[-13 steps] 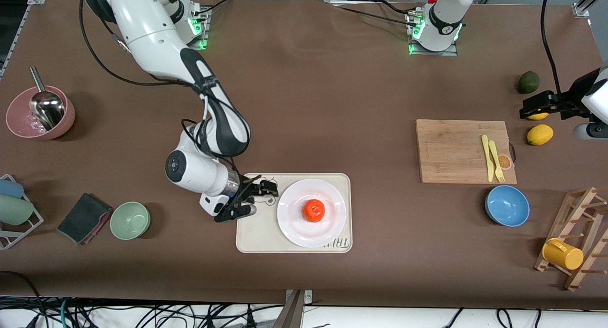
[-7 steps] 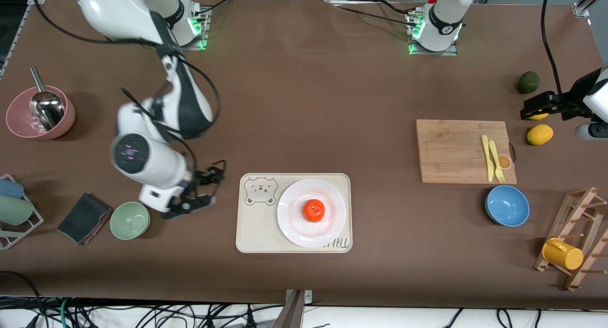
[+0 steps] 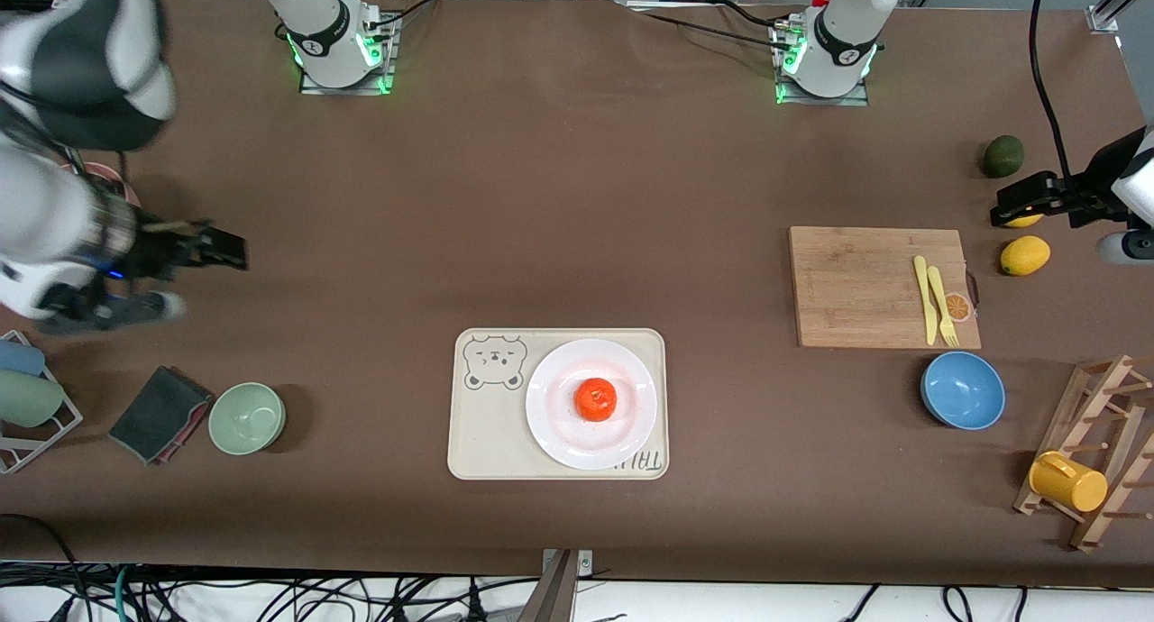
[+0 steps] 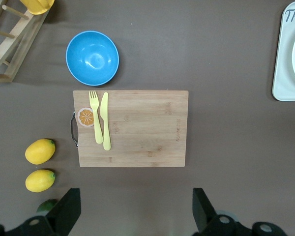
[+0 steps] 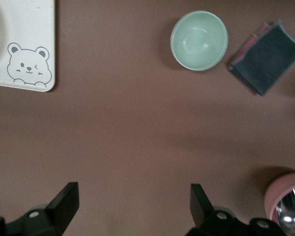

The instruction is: Place orange and plate with both arms

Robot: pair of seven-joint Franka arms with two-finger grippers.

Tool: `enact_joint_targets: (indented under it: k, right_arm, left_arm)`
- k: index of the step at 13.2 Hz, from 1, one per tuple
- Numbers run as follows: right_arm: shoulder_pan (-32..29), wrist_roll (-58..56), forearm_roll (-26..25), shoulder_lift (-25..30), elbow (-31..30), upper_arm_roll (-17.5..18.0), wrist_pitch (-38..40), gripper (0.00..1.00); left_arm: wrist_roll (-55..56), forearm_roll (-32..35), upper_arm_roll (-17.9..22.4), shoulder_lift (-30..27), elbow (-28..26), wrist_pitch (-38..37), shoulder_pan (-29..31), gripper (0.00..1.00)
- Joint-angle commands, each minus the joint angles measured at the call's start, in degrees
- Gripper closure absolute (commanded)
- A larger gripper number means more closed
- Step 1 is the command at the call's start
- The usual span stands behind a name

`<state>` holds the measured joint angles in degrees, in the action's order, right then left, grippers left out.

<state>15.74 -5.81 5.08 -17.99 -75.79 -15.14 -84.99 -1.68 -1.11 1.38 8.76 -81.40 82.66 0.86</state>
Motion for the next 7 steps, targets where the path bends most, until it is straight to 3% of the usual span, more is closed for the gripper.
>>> enact_joint_targets:
  k: [1,3,7]
  right_arm:
    - [-3.4,0.5,-1.6,5.8,-6.4,1.1,-2.5,0.00]
    - [-6.8,0.7,-1.7,12.6,-14.9,1.3,-6.0,0.00]
    - [-11.0,0.1,-7.0,20.0,-23.9,3.0,-12.9,0.00]
  left_arm:
    - [-0.5,-0.6,0.1,-0.3,0.9,-0.3,0.2,0.00]
    - [-0.6,-0.8,0.3,-0.6,0.9,-0.2,0.2,0.00]
    - [-0.5,-0.9,0.2,-0.7,0.9,-0.2,0.2,0.00]
